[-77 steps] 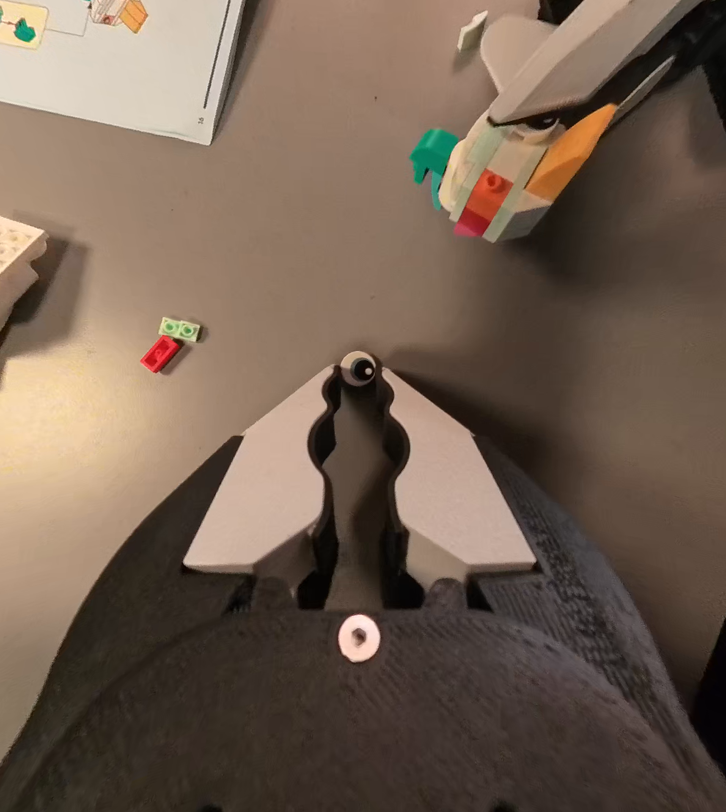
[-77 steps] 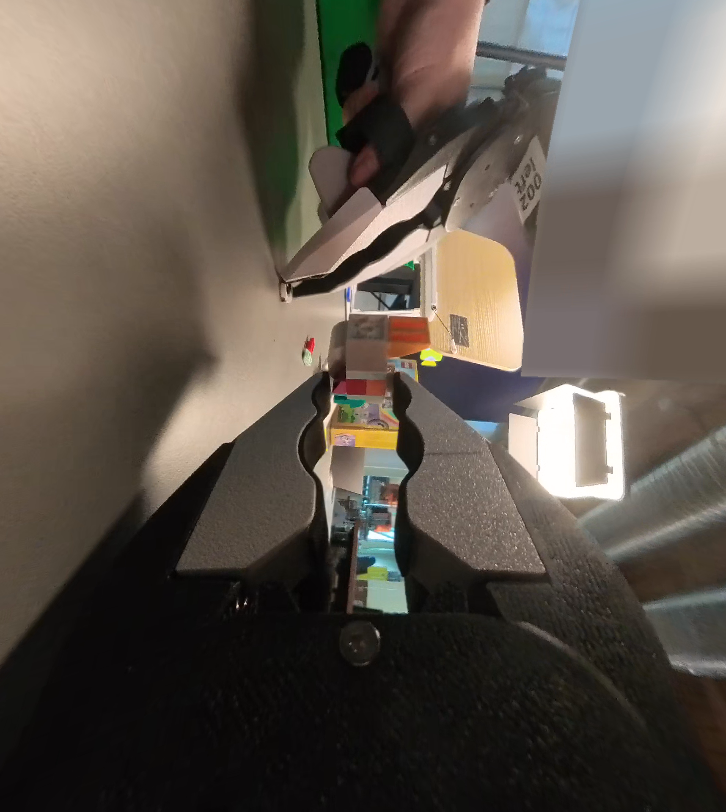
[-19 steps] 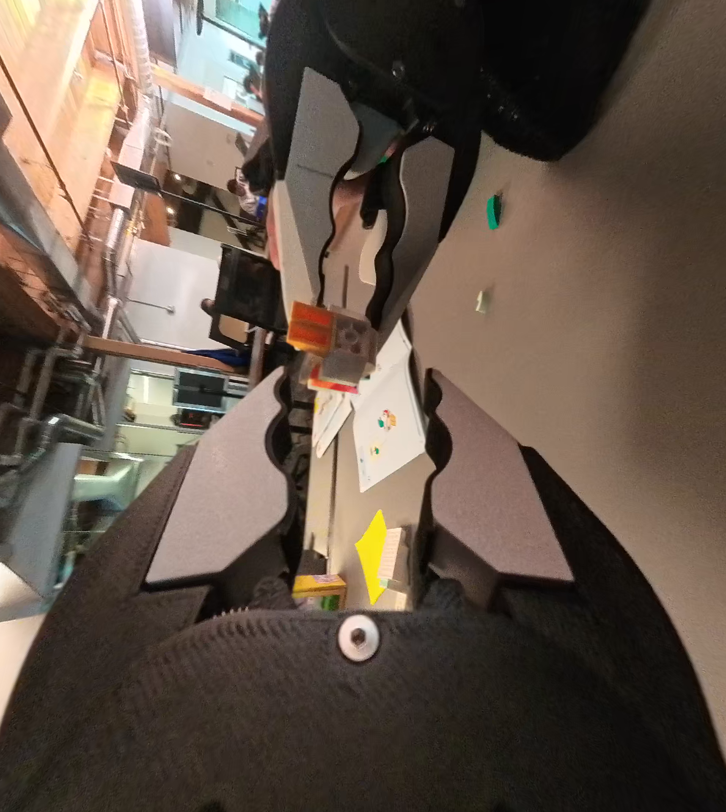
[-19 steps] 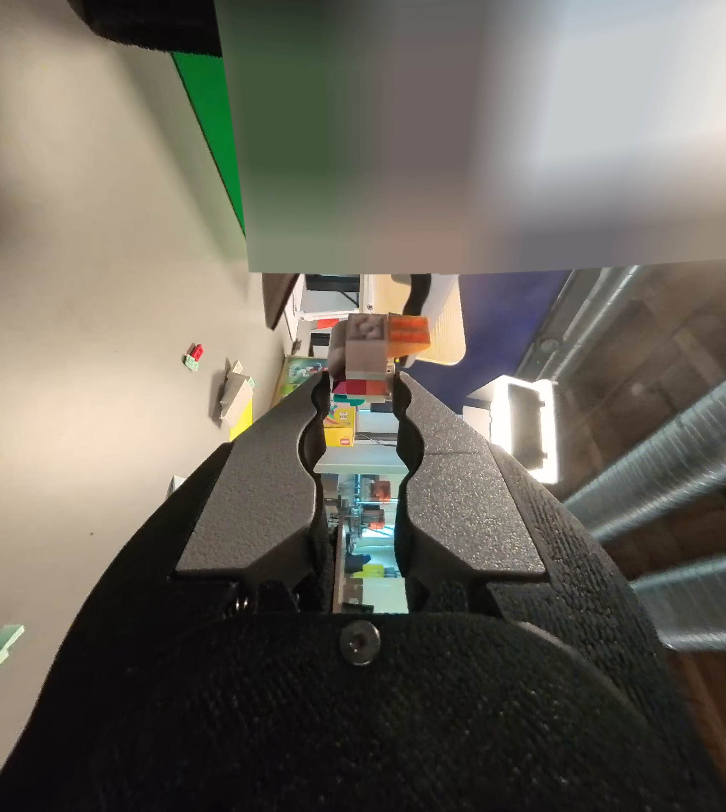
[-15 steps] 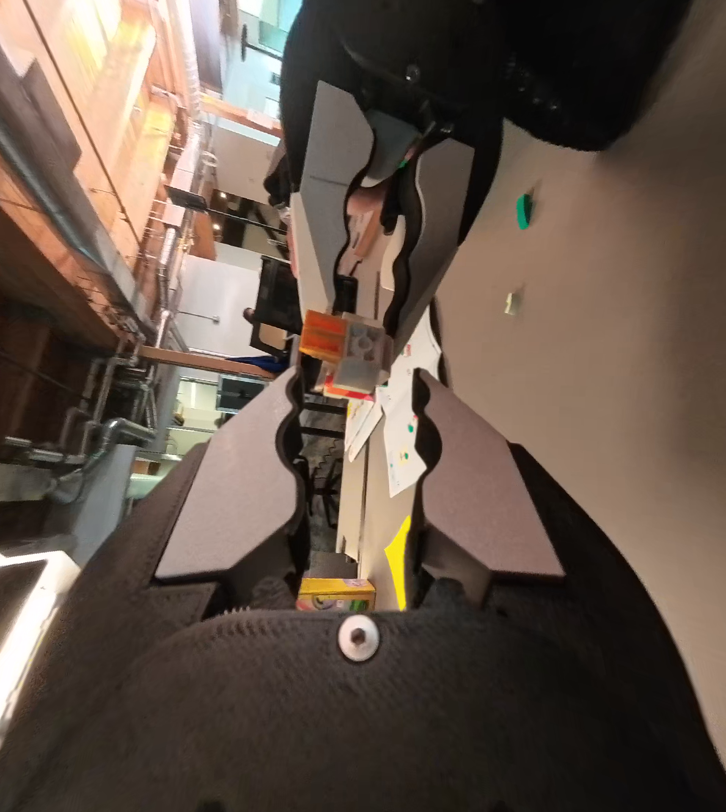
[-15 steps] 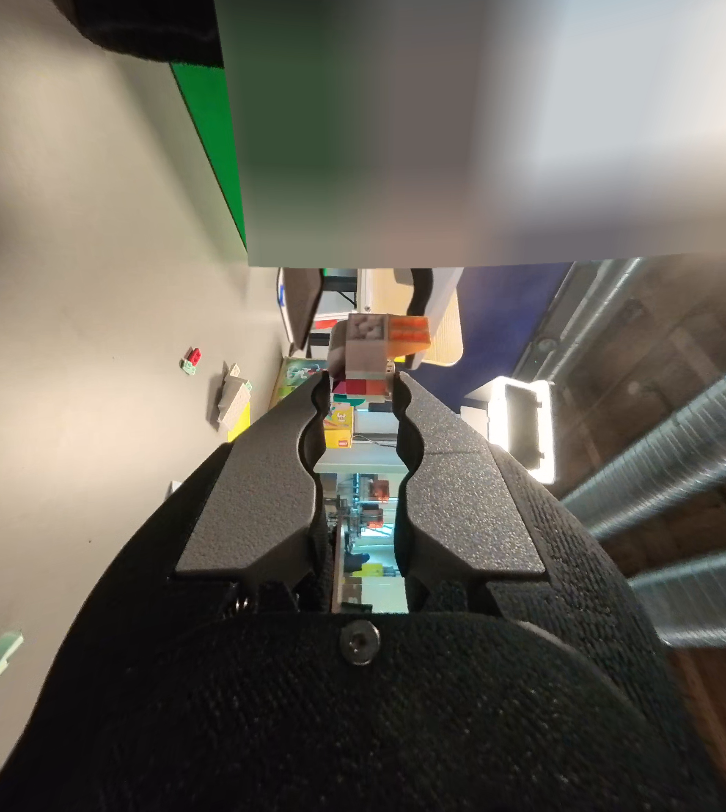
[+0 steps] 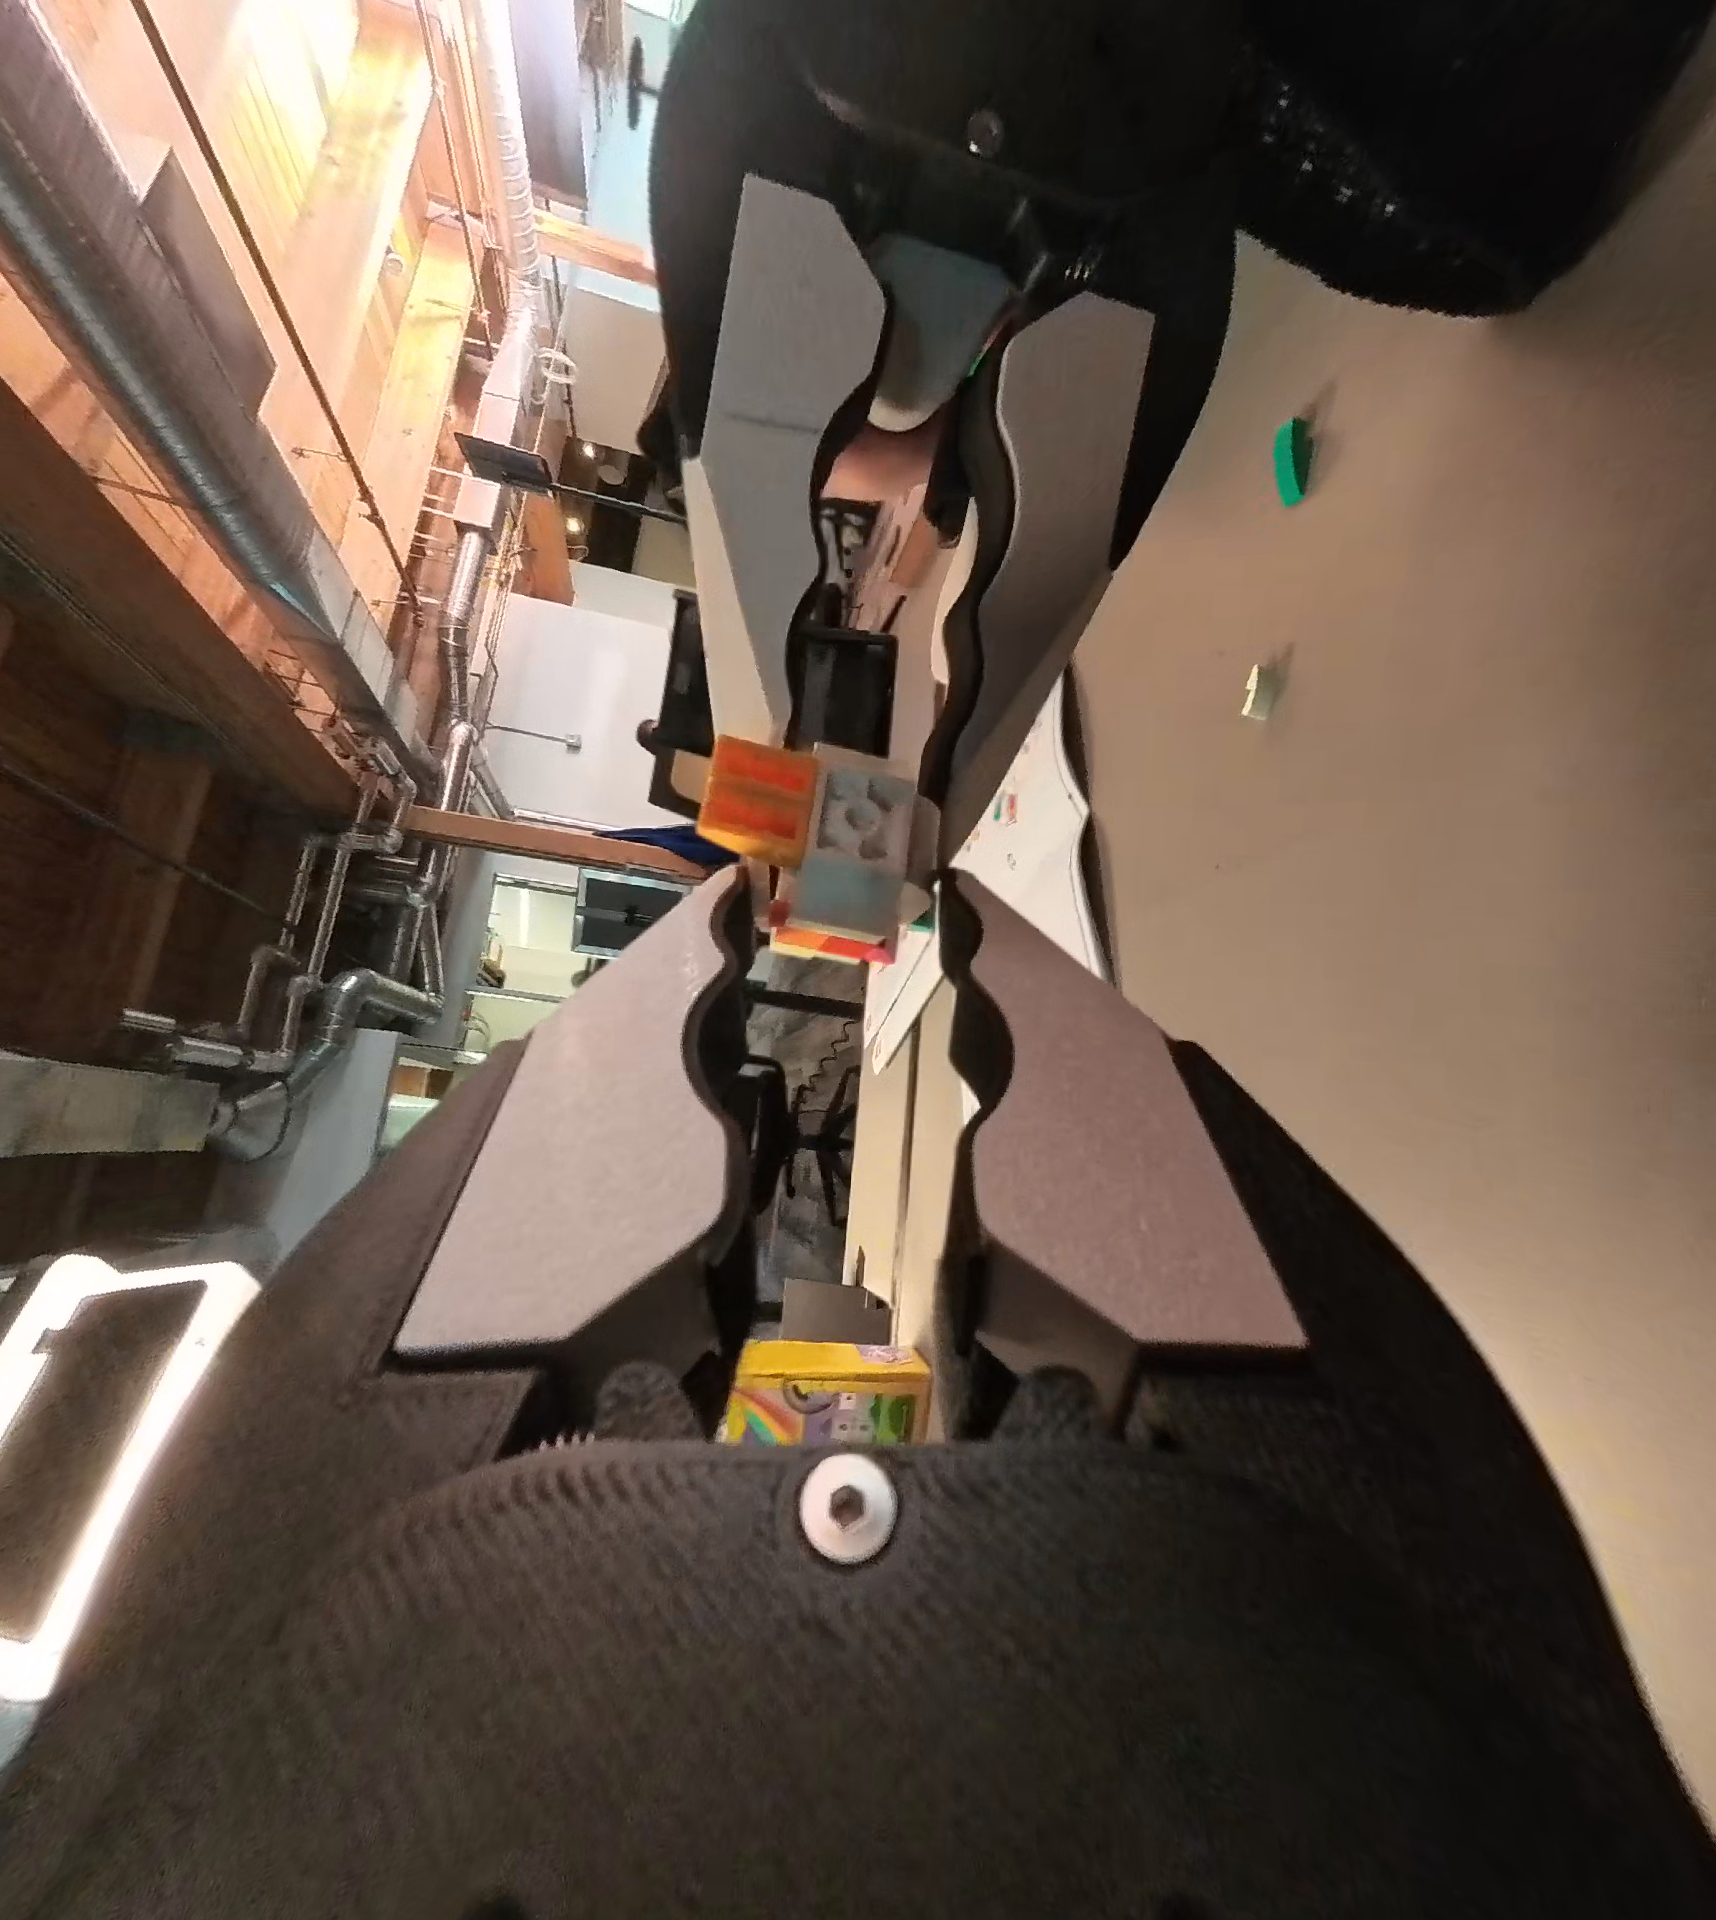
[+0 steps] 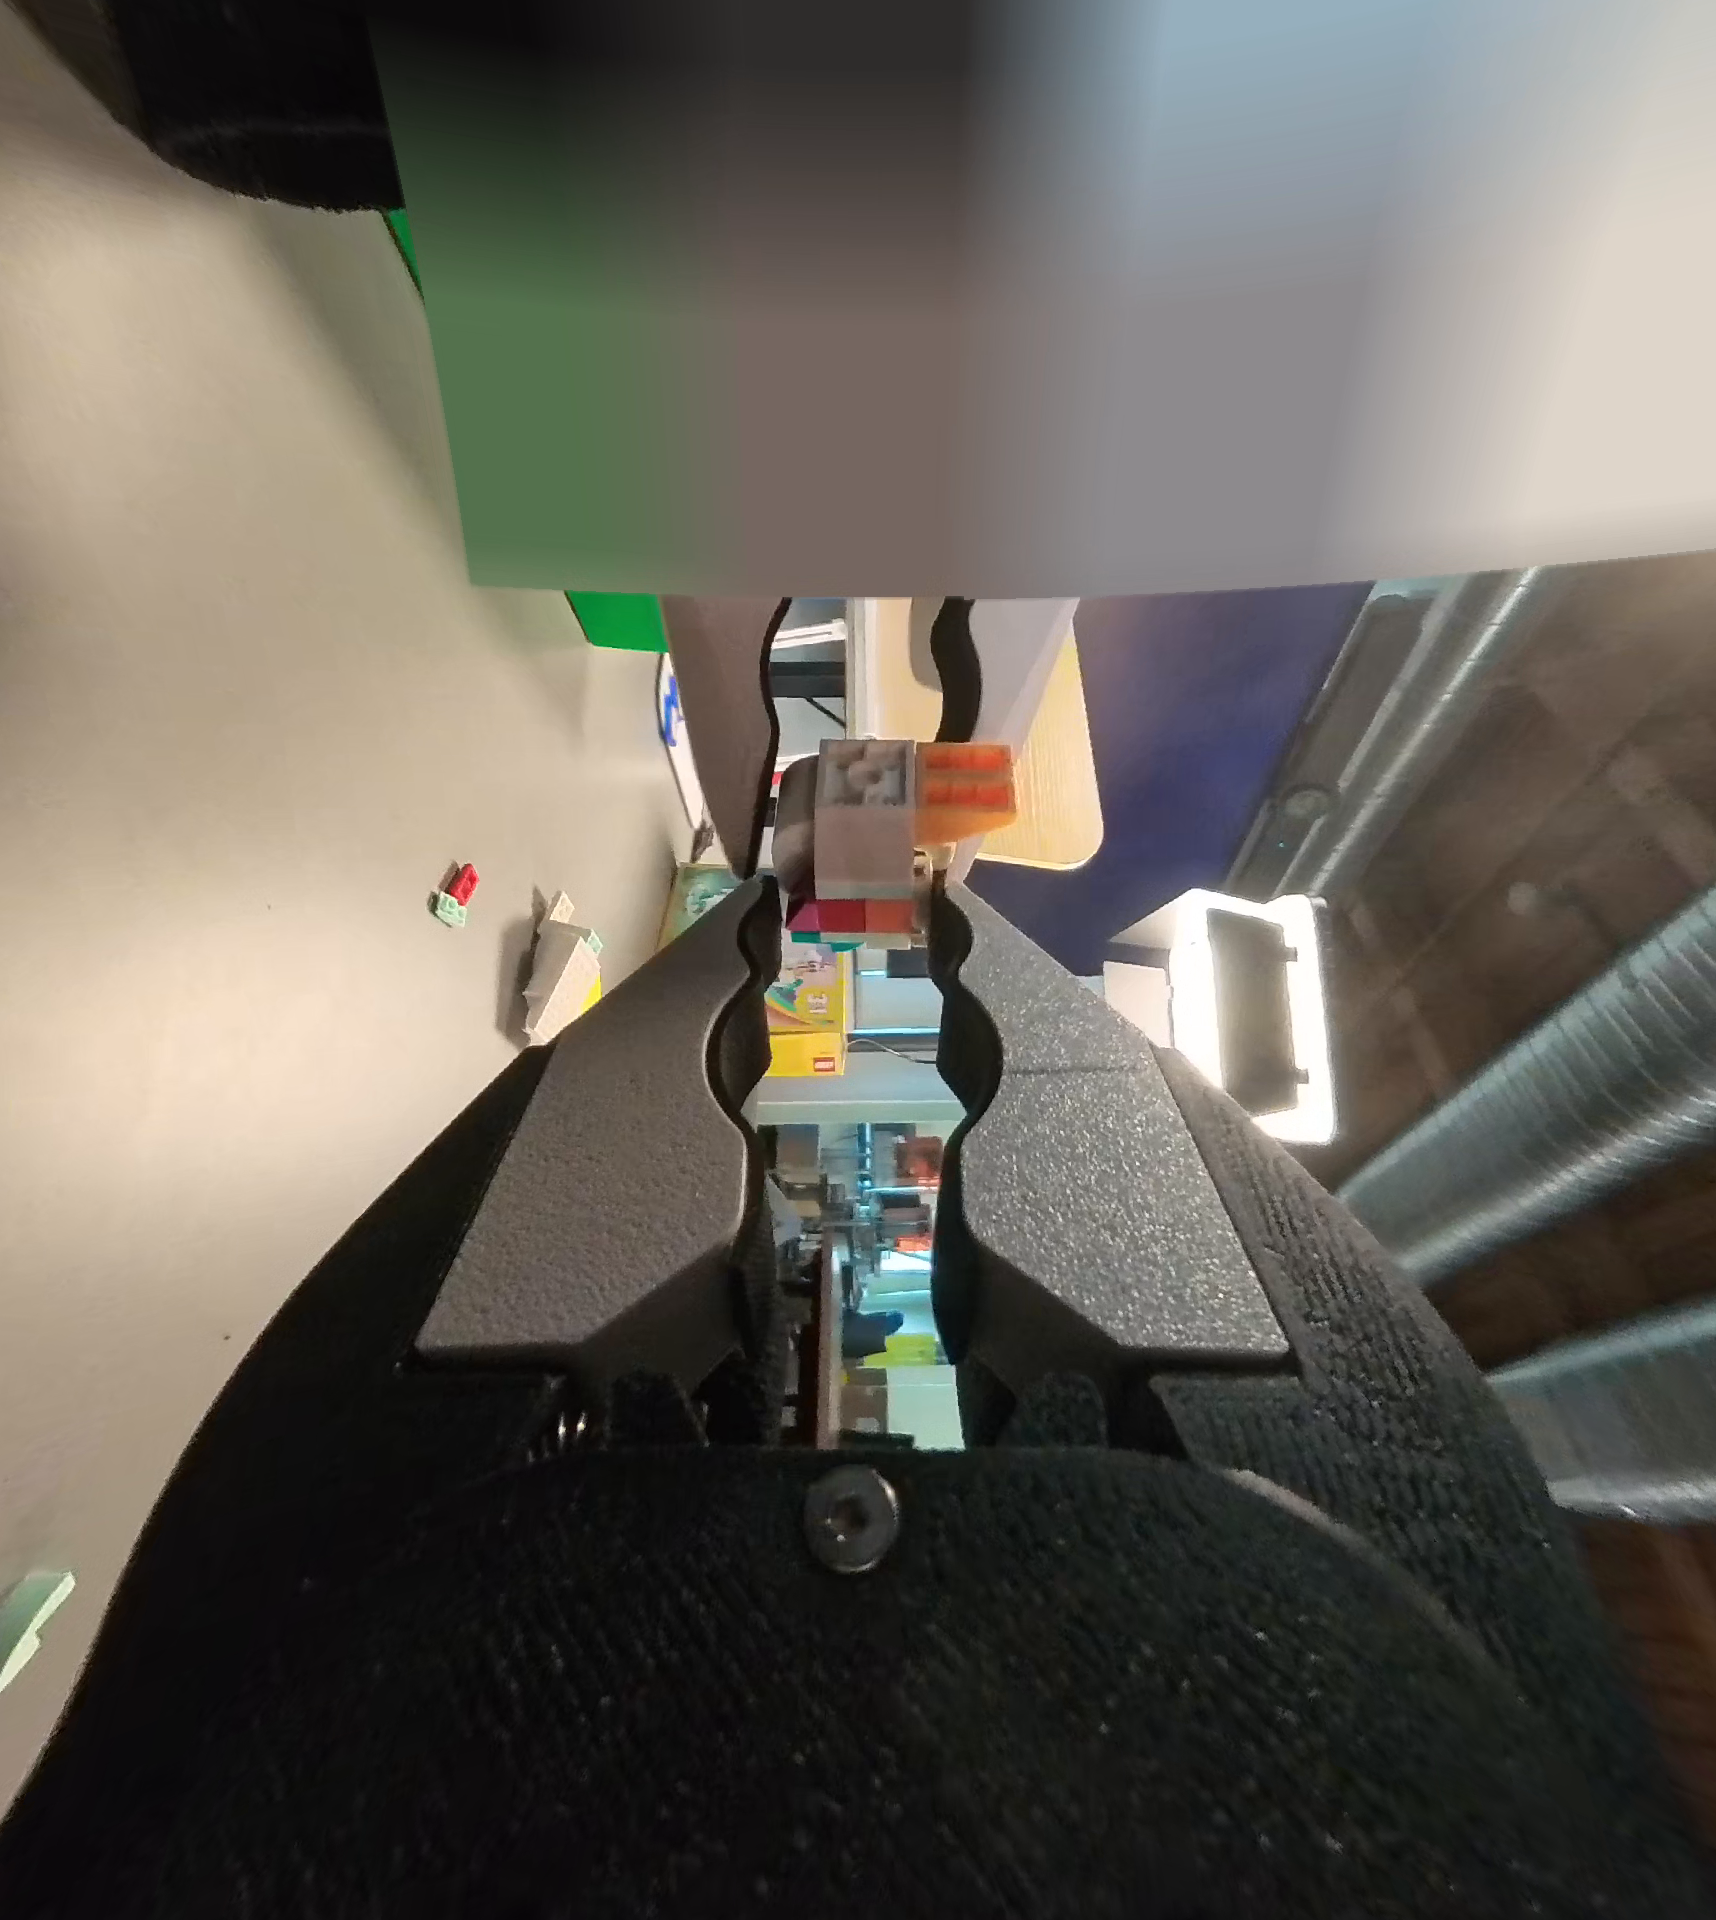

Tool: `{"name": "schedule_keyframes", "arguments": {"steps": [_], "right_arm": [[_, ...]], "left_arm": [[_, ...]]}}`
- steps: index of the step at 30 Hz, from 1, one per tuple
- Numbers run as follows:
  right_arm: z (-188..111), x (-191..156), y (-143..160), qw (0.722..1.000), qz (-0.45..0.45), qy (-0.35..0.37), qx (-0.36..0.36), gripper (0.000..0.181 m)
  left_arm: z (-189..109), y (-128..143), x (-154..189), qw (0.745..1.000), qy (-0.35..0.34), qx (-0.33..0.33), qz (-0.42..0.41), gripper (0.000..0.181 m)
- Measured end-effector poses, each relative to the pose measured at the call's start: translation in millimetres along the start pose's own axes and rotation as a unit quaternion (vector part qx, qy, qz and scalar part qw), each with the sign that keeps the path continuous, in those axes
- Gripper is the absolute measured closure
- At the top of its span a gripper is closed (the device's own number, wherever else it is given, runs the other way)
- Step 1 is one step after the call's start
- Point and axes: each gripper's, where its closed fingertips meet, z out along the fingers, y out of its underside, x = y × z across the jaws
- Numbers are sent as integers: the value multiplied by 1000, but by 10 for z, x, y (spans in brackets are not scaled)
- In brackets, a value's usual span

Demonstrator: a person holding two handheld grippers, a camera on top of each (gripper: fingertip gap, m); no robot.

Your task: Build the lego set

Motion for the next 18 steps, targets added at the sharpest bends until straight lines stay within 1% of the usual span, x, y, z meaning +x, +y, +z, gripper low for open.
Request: {"name": "schedule_keyframes", "arguments": {"steps": [4,9,12,15,18], "right_arm": [[0,1,10,1000,5,-4,-2,156],[4,-22,13,1000,0,-15,-7,155],[2,-27,15,1000,-1,-18,-8,156],[-3,-25,16,1000,-1,-19,-9,156],[-8,-10,7,1000,0,-18,-8,156]], "left_arm": [[-21,34,-28,999,-8,-11,37,150],[-29,55,-10,996,7,-21,82,152],[-27,57,6,997,22,-22,75,151],[-31,45,-11,998,25,-20,51,140],[-52,-11,-42,1000,28,-8,9,134]]}}
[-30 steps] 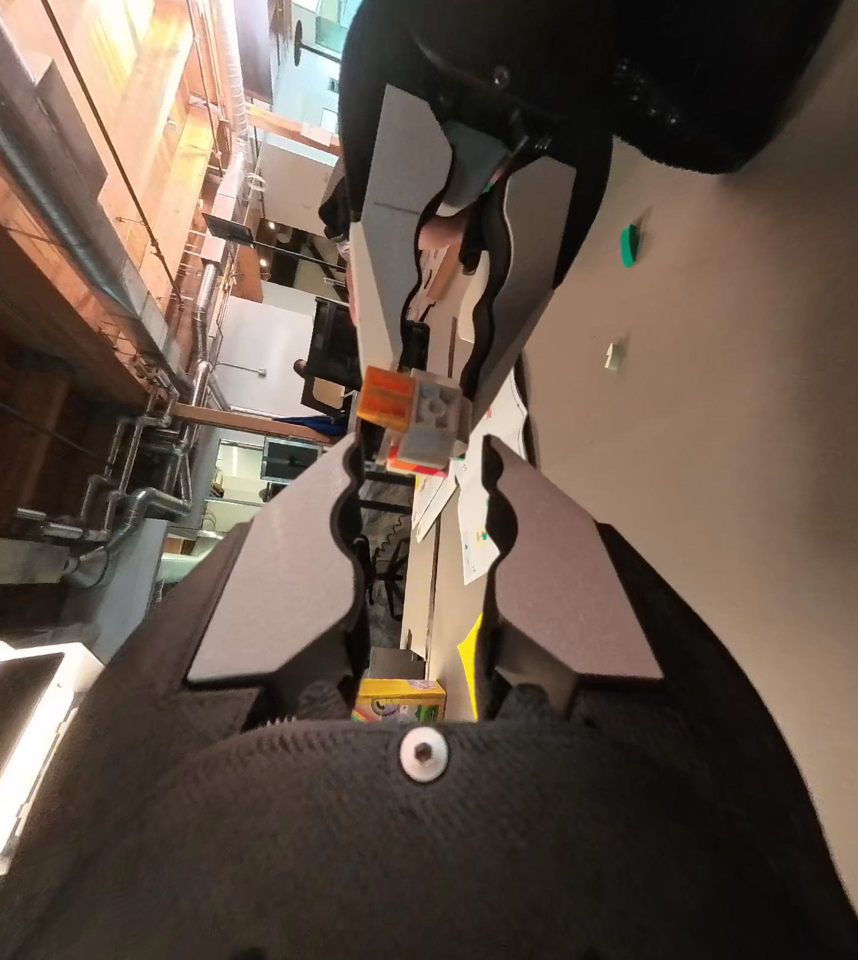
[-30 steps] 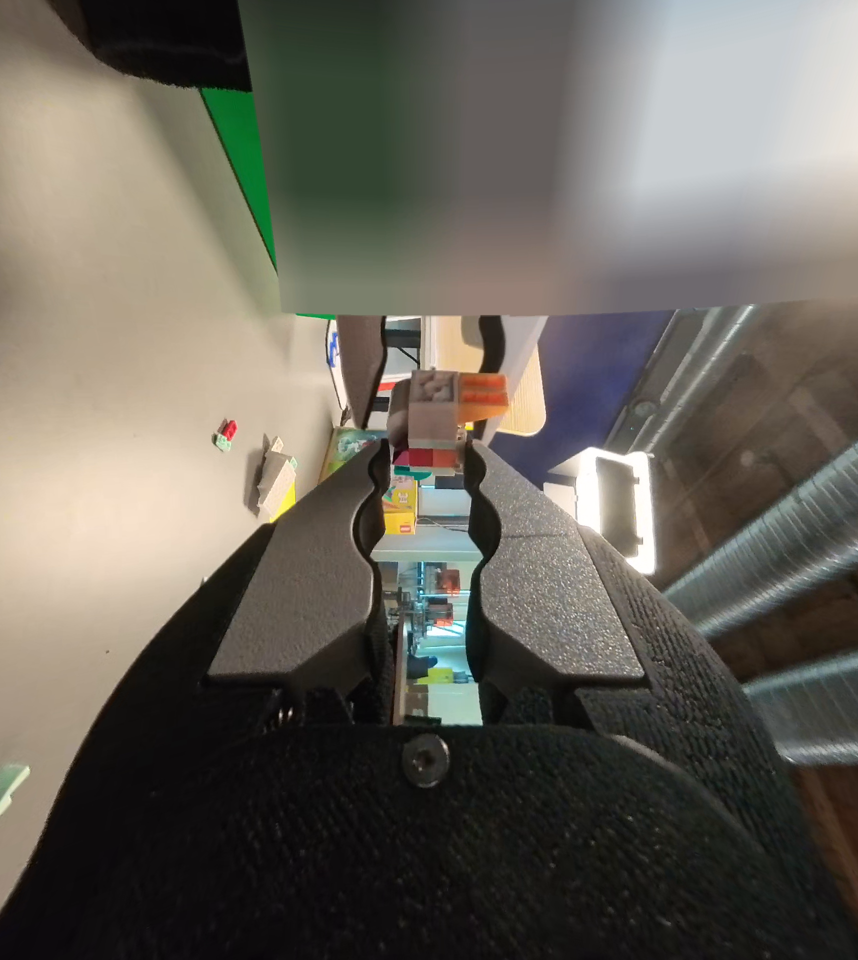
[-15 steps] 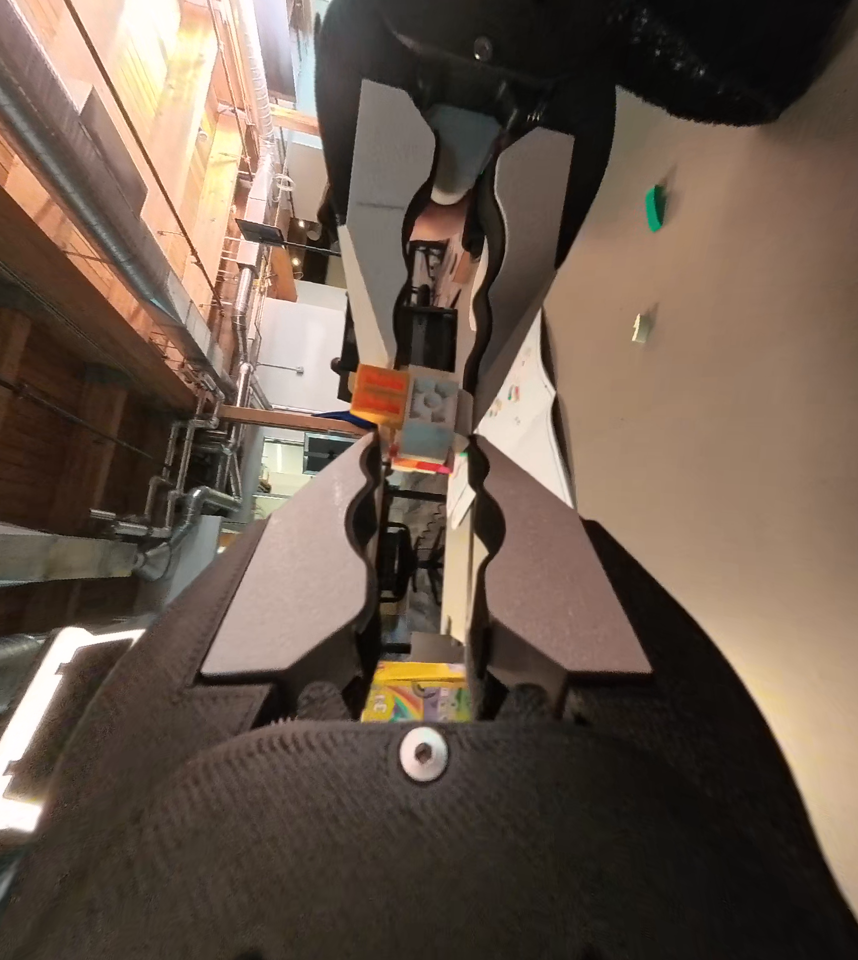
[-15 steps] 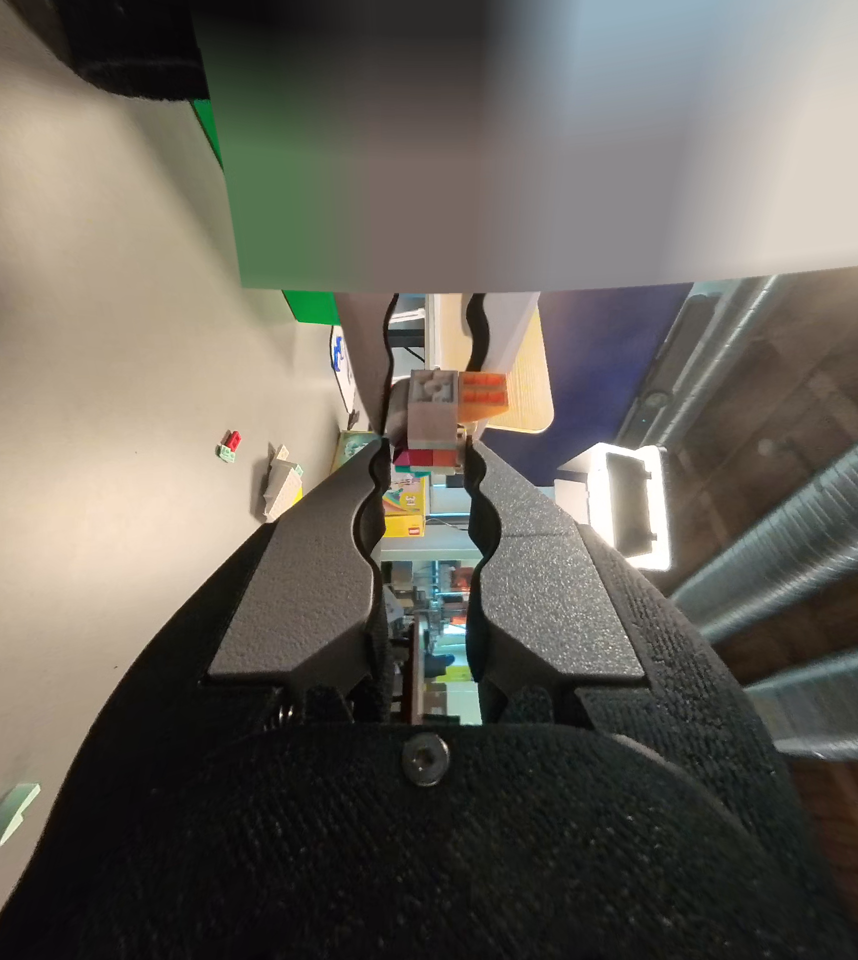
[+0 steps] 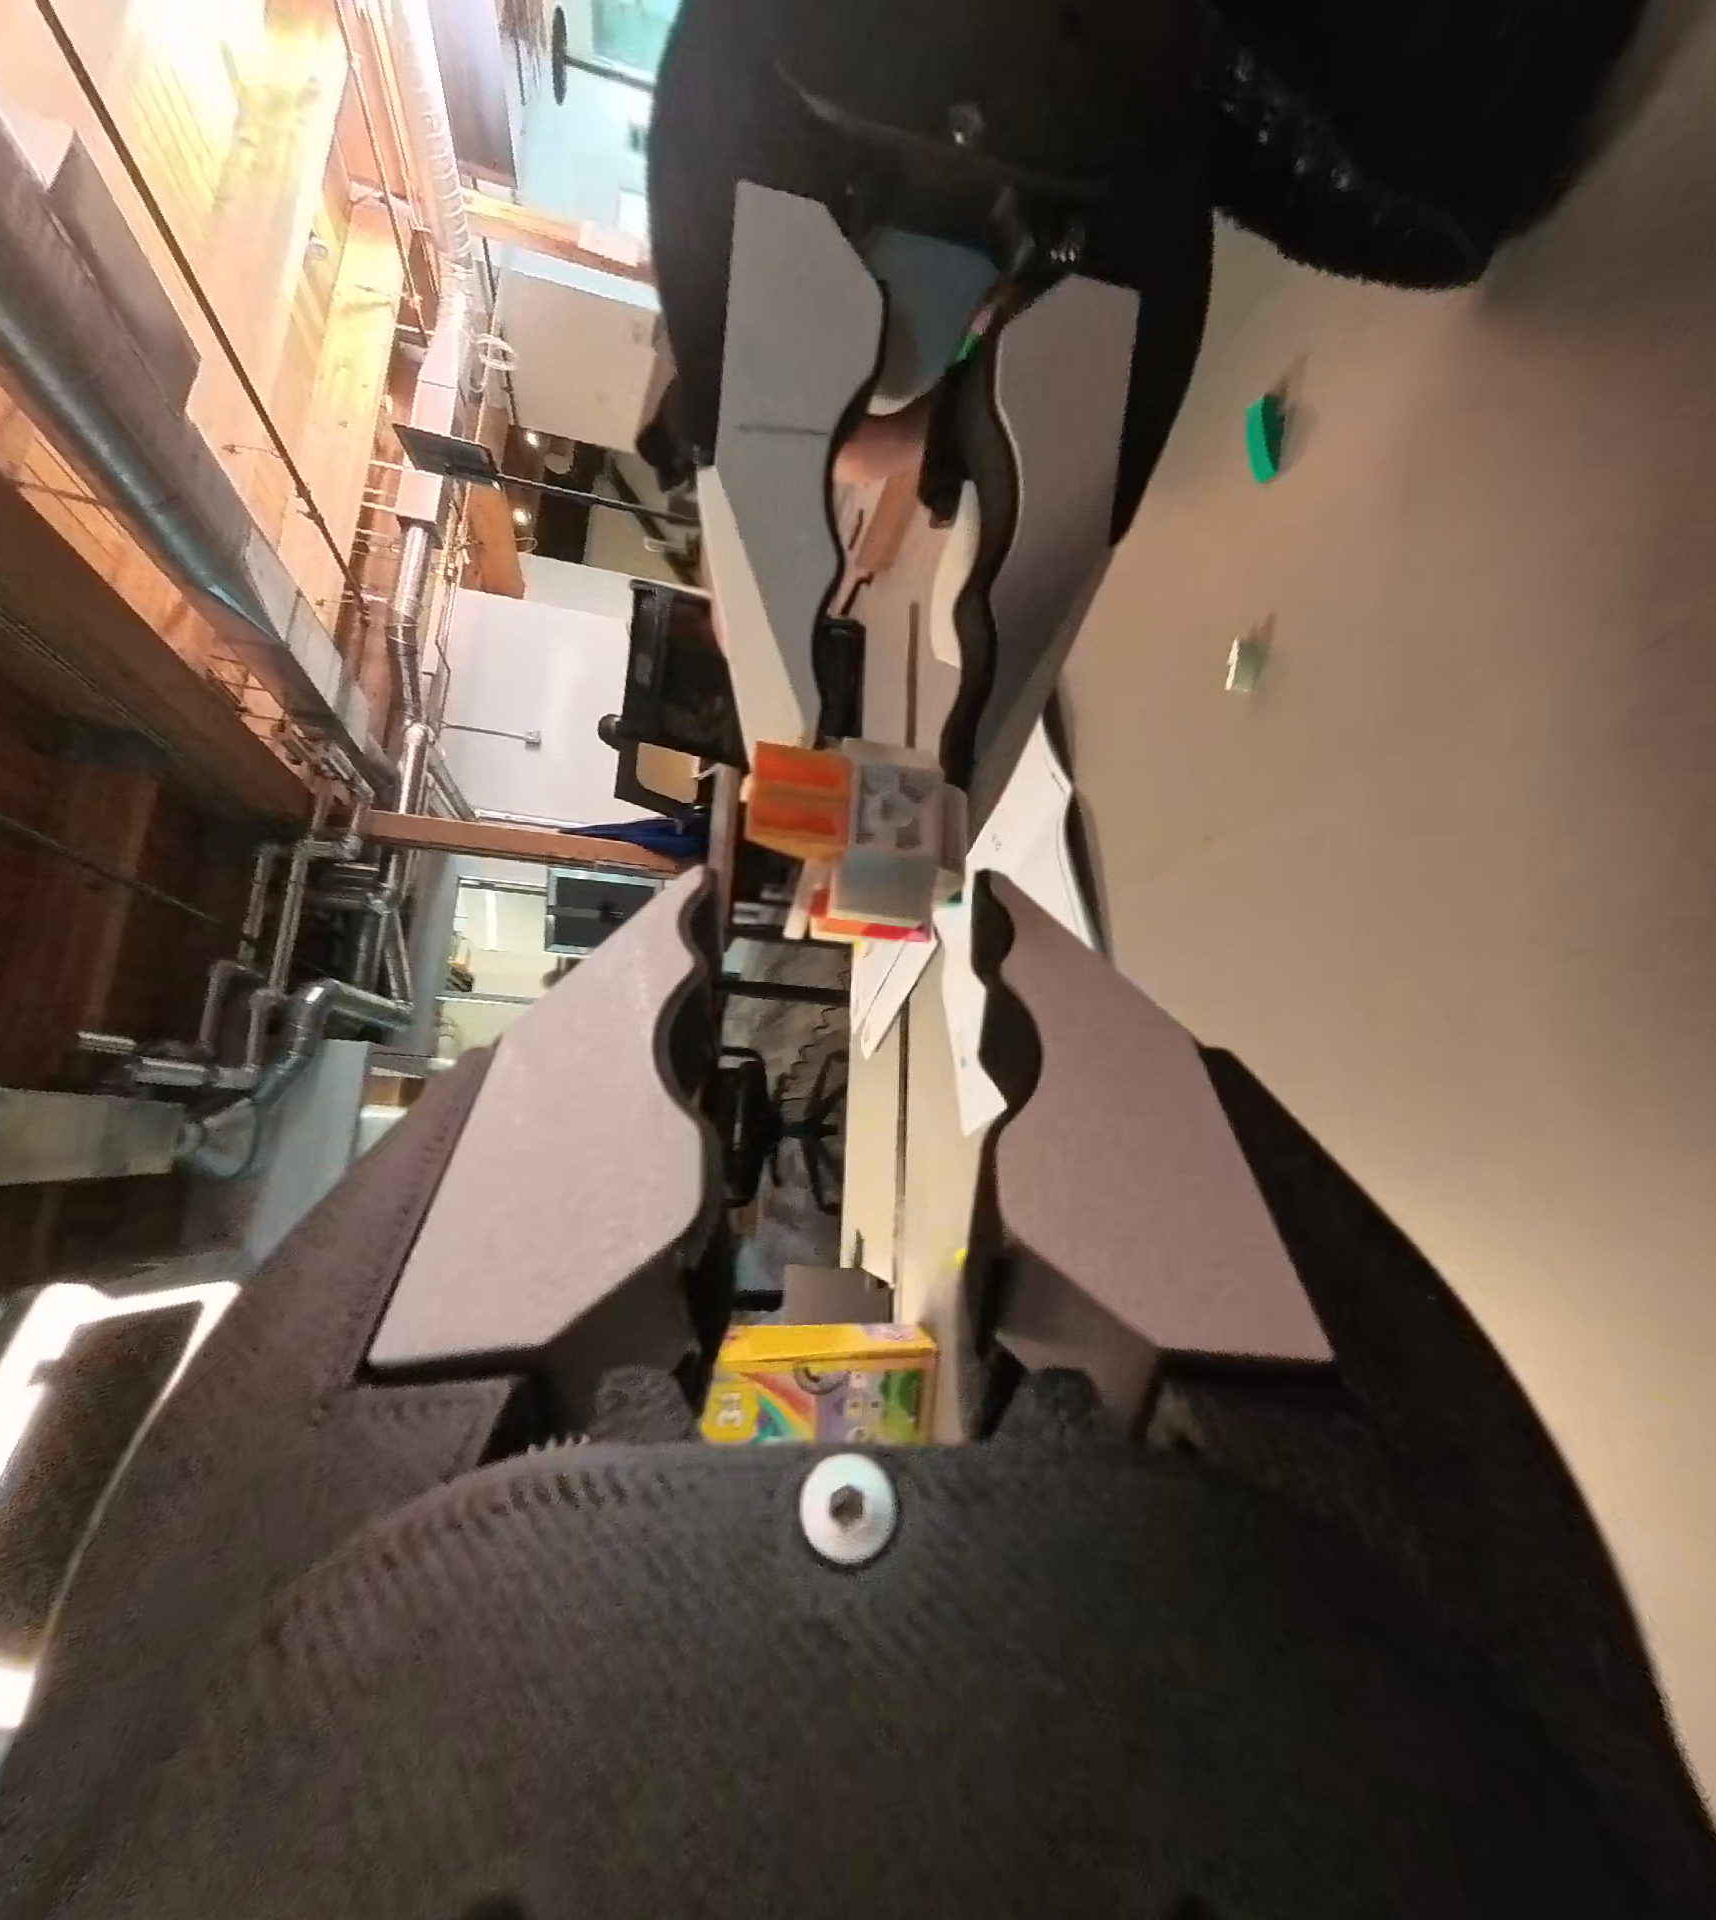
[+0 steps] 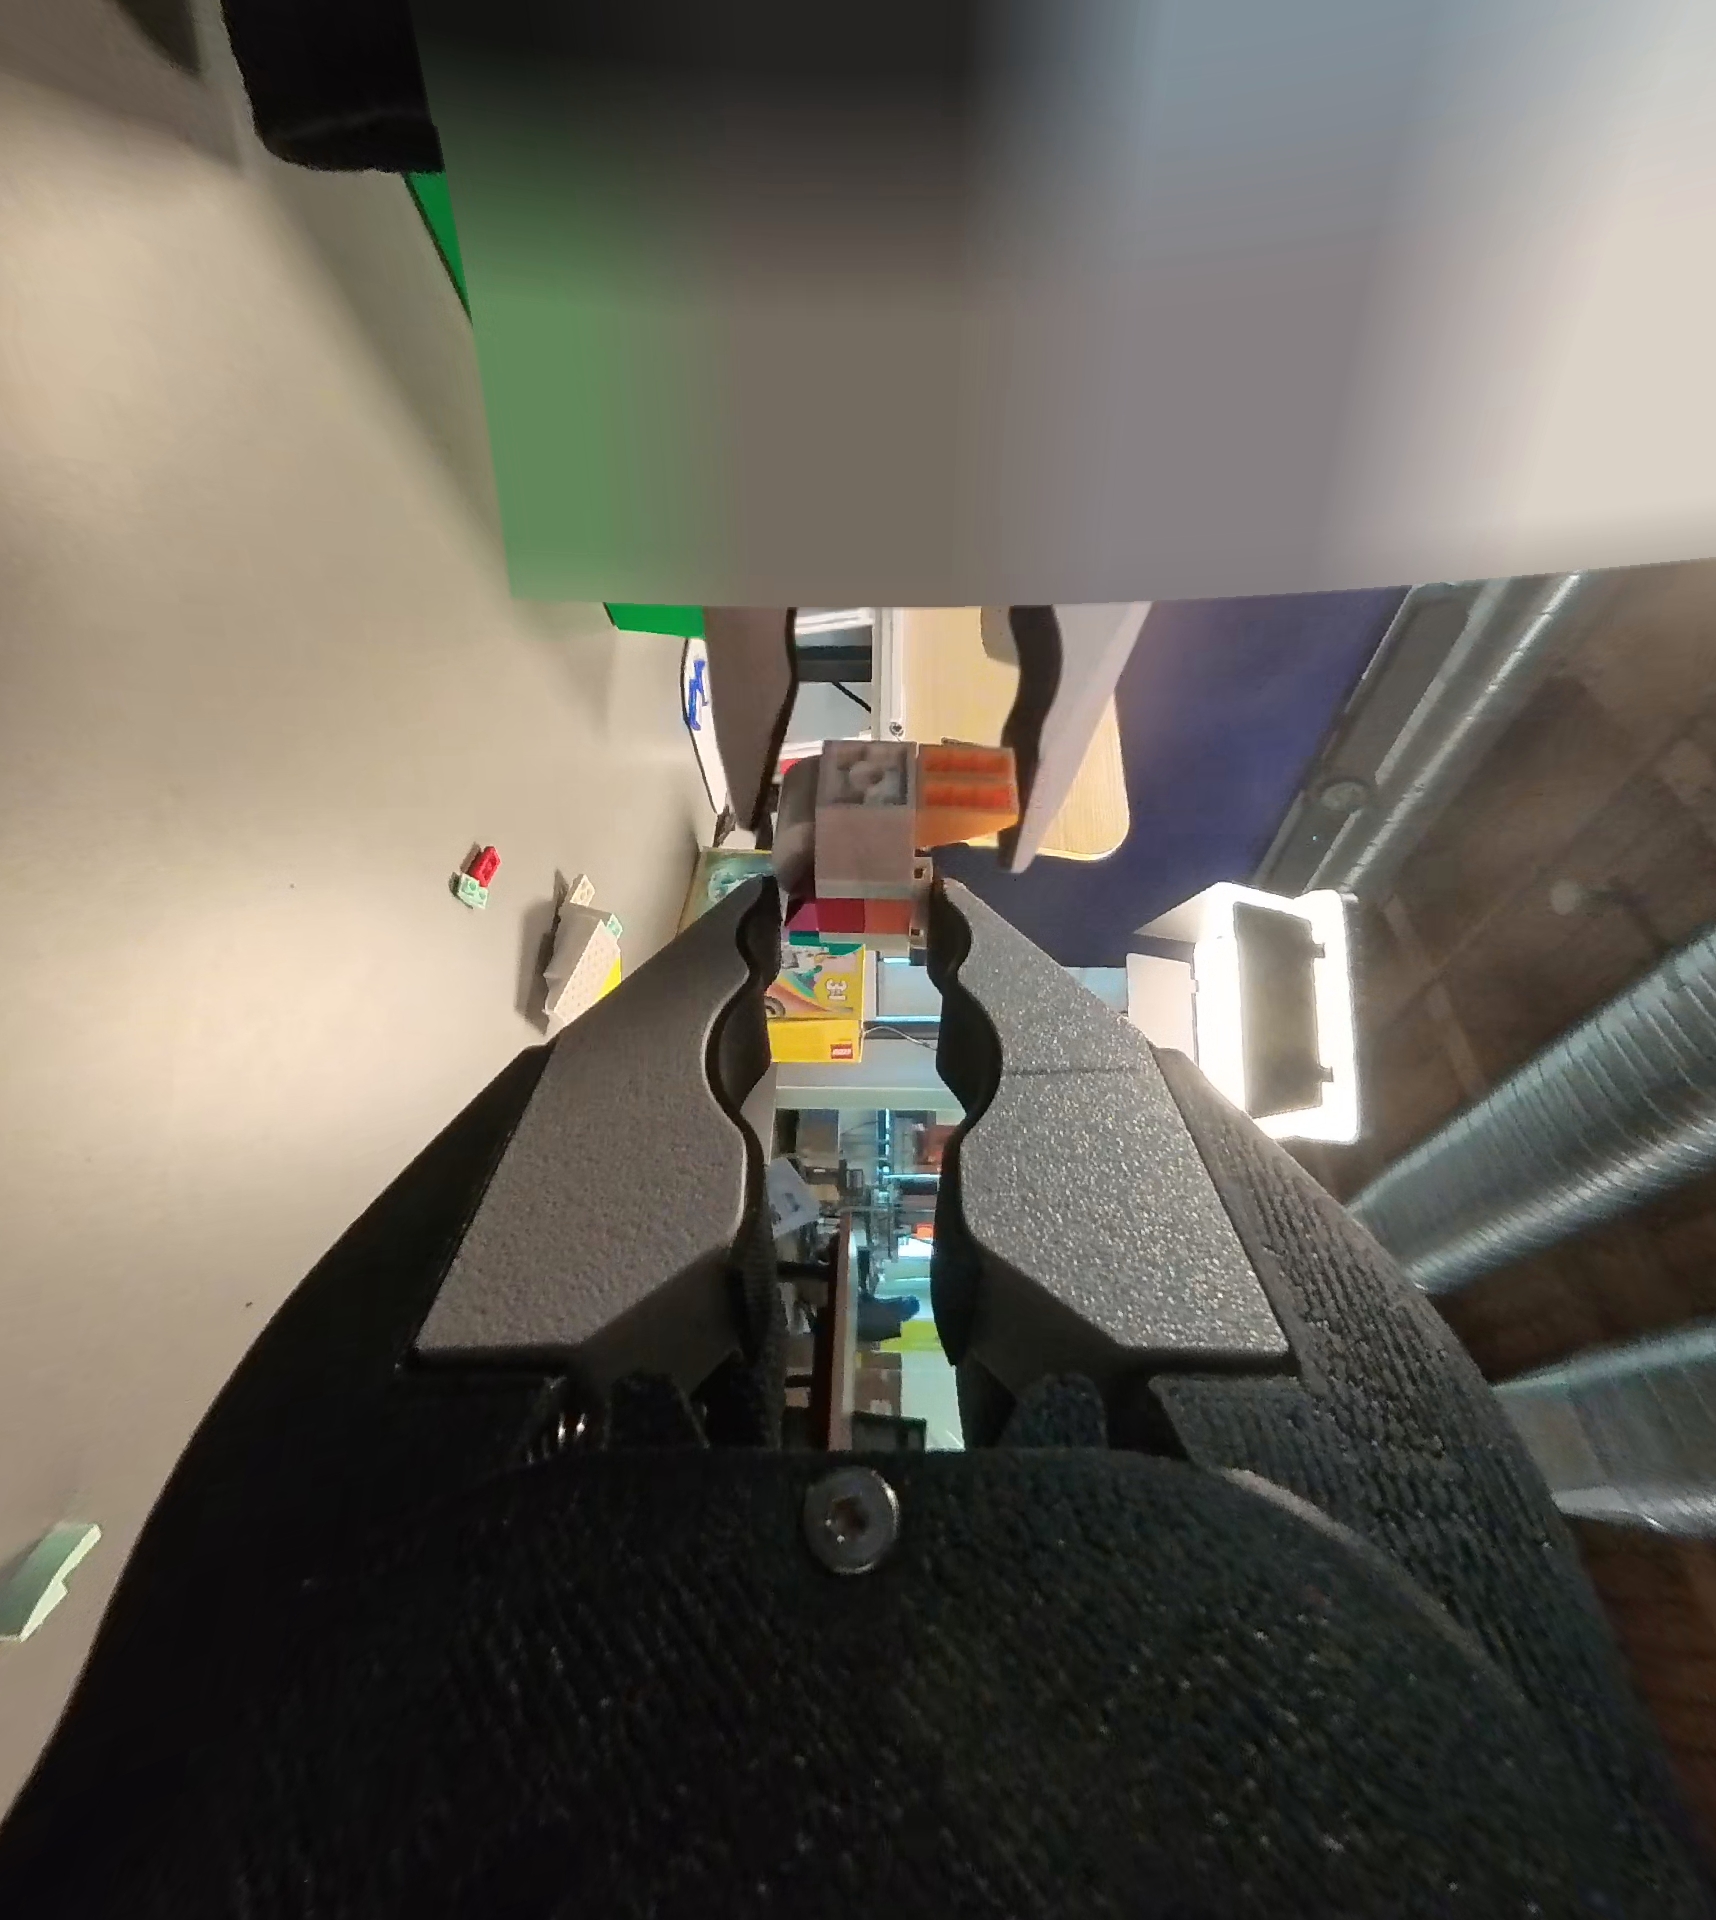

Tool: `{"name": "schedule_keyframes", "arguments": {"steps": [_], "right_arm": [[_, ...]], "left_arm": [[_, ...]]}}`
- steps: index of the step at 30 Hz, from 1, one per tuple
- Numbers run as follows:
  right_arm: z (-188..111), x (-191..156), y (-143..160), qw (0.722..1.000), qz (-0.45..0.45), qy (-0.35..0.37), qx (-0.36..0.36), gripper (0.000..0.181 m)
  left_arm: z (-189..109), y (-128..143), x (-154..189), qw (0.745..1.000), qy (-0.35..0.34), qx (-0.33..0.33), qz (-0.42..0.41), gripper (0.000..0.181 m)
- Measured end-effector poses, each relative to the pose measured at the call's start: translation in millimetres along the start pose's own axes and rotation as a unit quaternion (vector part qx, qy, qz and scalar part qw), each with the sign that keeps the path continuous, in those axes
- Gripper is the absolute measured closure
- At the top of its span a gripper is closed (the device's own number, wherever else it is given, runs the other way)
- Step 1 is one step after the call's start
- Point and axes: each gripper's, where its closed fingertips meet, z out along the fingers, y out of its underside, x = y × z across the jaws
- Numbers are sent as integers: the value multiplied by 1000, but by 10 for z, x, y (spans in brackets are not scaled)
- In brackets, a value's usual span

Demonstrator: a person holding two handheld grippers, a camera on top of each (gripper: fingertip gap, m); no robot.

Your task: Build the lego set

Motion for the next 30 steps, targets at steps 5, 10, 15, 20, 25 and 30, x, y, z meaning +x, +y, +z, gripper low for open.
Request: {"name": "schedule_keyframes", "arguments": {"steps": [5,10,15,20,25,30], "right_arm": [[-6,38,-32,1000,2,3,6,156],[-17,89,-35,1000,4,8,5,156],[-28,80,-47,1000,3,5,3,155],[-24,56,-47,1000,-6,-9,-8,156],[-19,49,-55,1000,-12,-21,-14,156],[2,-13,-22,999,-15,-37,-21,156]], "left_arm": [[-34,-39,-29,1000,-4,7,16,139],[-37,-39,-29,999,-7,9,38,151],[-23,-30,-20,999,-5,3,47,151],[-17,-20,6,997,-8,-9,82,152],[-34,-18,7,993,-5,-28,118,154],[-13,22,59,990,4,-49,135,155]]}}
